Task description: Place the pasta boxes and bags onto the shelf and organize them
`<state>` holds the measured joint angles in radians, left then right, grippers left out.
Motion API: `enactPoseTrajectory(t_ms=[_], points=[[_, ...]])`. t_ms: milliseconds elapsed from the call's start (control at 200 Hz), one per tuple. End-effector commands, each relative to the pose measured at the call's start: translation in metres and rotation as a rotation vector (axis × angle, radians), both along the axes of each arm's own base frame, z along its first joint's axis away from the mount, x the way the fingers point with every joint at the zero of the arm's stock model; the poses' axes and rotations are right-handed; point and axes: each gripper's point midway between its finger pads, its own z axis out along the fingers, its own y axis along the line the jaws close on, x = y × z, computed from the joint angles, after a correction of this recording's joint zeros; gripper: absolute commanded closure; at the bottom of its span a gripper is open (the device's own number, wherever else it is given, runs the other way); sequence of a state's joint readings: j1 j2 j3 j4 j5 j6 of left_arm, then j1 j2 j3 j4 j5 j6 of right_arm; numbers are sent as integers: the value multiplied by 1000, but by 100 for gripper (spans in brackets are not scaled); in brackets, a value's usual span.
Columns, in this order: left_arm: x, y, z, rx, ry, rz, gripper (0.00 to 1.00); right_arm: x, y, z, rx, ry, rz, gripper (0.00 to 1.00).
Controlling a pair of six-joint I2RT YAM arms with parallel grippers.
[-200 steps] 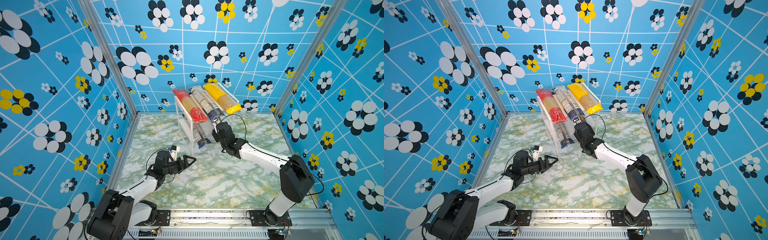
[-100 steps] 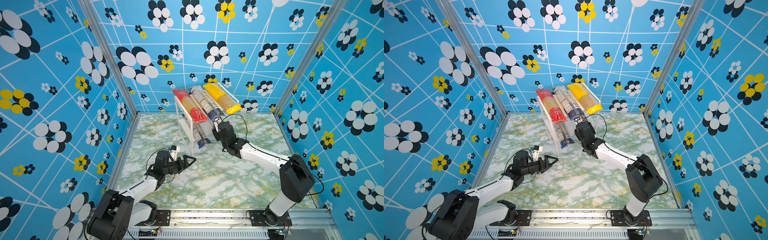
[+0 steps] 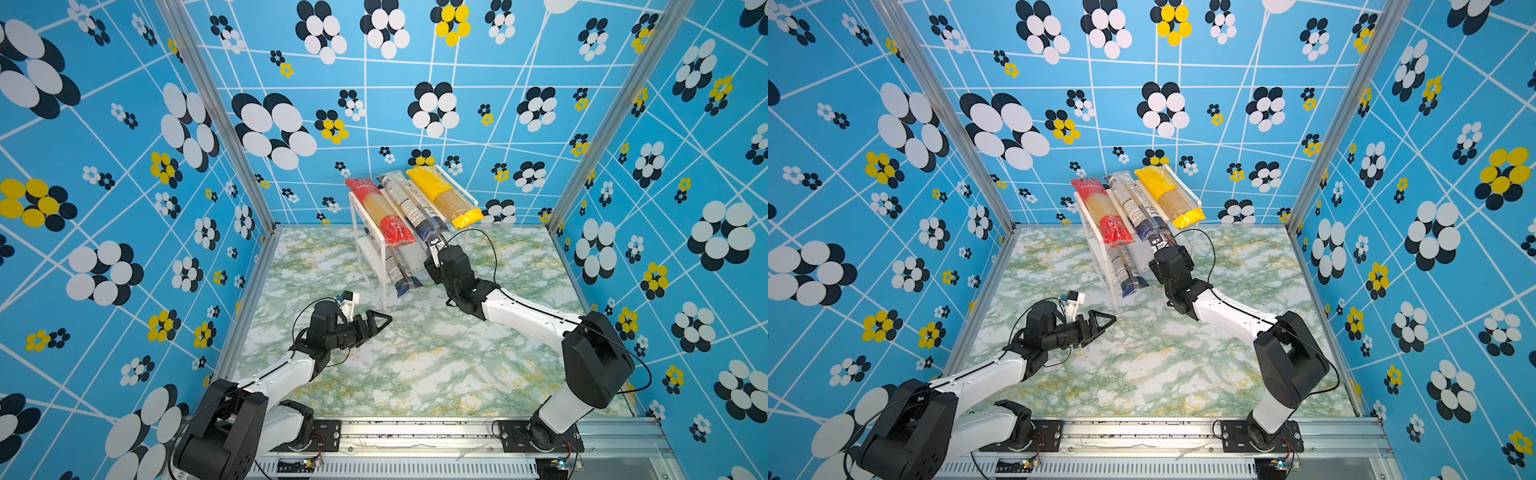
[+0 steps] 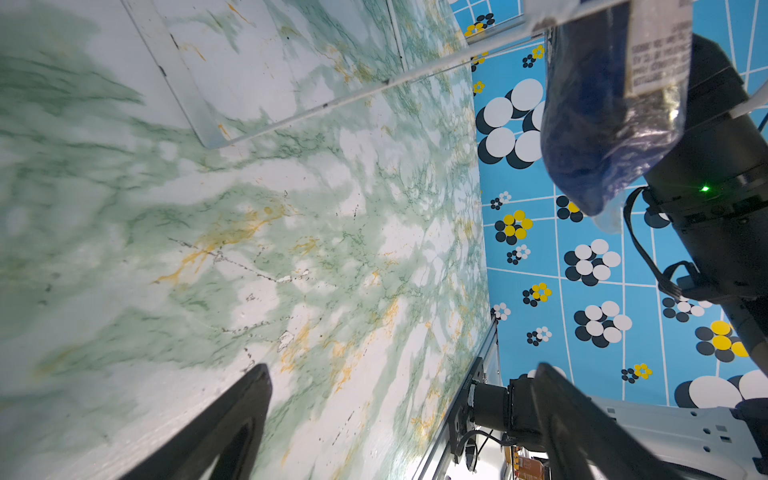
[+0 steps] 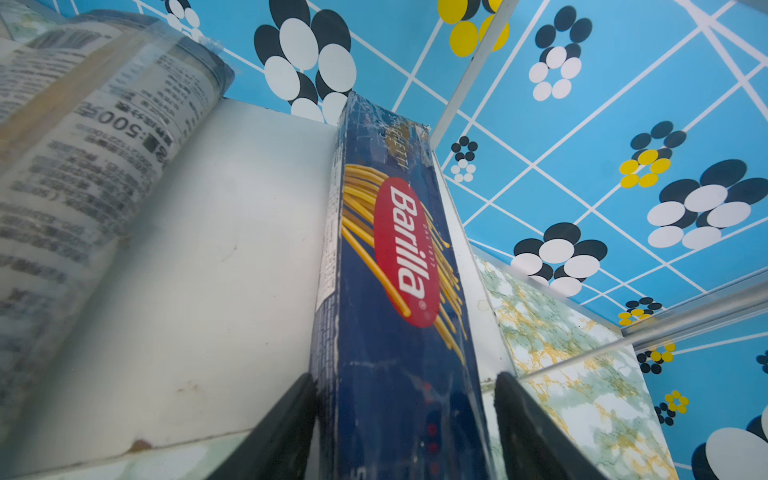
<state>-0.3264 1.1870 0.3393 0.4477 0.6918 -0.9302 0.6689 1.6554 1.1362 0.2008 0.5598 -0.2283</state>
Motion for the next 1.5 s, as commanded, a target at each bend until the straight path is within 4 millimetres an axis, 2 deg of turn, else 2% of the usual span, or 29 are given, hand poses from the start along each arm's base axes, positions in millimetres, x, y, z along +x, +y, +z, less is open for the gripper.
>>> enactPoseTrajectory(t_ms=[0, 345, 610, 760, 875, 1075, 1240, 1500], points=[[0, 4, -4, 15, -5, 6, 1, -4, -5, 20, 35, -46, -6, 27], [0, 3, -3, 19, -2, 1, 1, -22, -12, 21, 33, -16, 36, 25], [1, 3, -2, 28, -3, -3, 1, -46, -19, 4, 23, 135, 117, 24], [1, 3, 2, 31, -8, -6, 1, -69, -18, -10, 48, 280, 233, 23], [0, 5, 4, 47, -13, -5, 1, -97, -13, -22, 66, 438, 355, 23], [-1, 8, 9, 80, -29, -3, 1, -121, -33, -36, 77, 581, 365, 23], [-1, 13, 15, 117, -53, 11, 1, -127, -56, -39, 134, 586, 325, 22], [-2, 22, 28, 176, -94, 28, 1, -128, -85, -33, 218, 554, 271, 22]])
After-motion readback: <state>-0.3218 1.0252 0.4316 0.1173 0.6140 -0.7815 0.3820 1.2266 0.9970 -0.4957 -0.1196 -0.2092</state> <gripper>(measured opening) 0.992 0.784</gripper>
